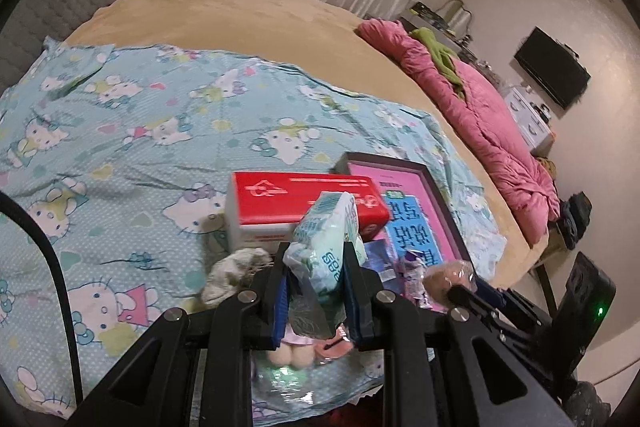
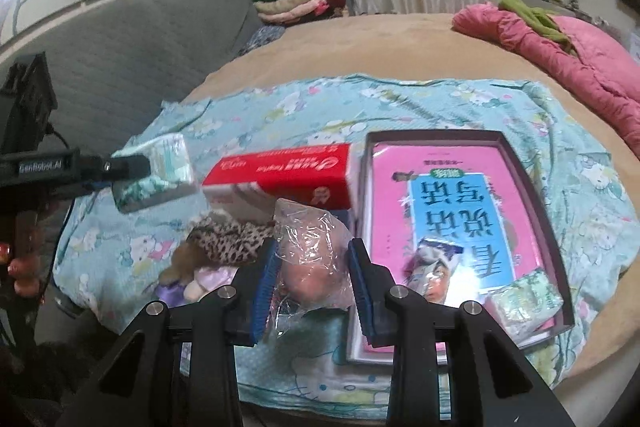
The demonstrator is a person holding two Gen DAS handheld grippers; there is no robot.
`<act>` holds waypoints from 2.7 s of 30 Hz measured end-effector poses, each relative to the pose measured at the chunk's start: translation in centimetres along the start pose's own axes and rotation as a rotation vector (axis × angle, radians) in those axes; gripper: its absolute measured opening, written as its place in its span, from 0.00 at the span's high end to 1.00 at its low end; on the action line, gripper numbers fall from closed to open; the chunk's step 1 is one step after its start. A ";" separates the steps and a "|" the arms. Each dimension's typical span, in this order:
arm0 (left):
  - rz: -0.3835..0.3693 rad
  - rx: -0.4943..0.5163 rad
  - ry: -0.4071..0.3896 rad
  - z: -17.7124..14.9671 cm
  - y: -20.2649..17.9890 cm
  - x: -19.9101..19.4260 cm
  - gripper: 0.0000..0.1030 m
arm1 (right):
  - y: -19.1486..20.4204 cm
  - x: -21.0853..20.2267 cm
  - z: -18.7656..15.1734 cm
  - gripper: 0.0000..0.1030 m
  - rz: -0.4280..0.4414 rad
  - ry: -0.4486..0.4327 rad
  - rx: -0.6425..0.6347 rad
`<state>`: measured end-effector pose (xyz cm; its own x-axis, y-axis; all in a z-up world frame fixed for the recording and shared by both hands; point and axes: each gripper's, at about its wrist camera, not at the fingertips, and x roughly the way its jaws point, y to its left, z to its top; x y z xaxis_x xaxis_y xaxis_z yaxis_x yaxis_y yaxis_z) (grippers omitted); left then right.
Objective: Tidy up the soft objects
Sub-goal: 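Lift the tissue pack in the left tool while the right tool carries the clear bag over the pink tray, then carry the tissue pack in the left tool while the right tool carries the clear bag over the pink tray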
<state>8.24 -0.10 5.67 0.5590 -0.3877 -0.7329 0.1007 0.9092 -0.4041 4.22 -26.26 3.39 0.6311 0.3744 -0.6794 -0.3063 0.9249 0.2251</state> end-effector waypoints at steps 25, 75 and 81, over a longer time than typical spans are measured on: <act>-0.094 0.204 0.037 0.1 -11.6 2.6 0.77 | -6.8 -5.0 0.6 0.65 -0.099 -0.166 0.159; 0.033 0.343 0.238 -2.3 -16.4 14.3 0.77 | -12.4 -2.9 -2.4 0.65 -0.159 -0.114 0.297; 0.085 0.351 0.238 -2.4 -16.3 15.3 0.77 | -12.4 -2.6 -2.5 0.65 -0.160 -0.102 0.297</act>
<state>13.13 -21.23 -0.24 0.3761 -0.2956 -0.8781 0.3591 0.9202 -0.1560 4.62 -38.89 0.57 0.7267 0.2137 -0.6529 0.0134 0.9458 0.3245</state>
